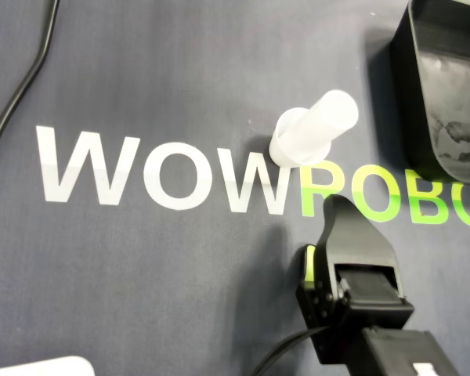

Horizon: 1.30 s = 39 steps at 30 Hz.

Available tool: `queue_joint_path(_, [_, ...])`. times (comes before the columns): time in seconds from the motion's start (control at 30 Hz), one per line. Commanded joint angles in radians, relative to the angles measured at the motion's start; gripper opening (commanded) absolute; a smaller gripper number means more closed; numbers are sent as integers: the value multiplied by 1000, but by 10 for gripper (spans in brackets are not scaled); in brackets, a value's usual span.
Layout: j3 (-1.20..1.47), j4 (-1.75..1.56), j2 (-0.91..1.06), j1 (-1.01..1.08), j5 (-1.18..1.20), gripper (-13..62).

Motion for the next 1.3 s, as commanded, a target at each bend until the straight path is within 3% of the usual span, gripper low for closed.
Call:
queue_joint_path(0.0, [43, -14, 77, -5, 2, 339])
queue_joint_path(0.57, [18, -110, 78, -2, -41, 336])
queue_joint_path(1.07, [-308, -69, 71, -3, -195, 328])
queue_joint_path(1.27, [-446, -91, 3, -12, -367, 330])
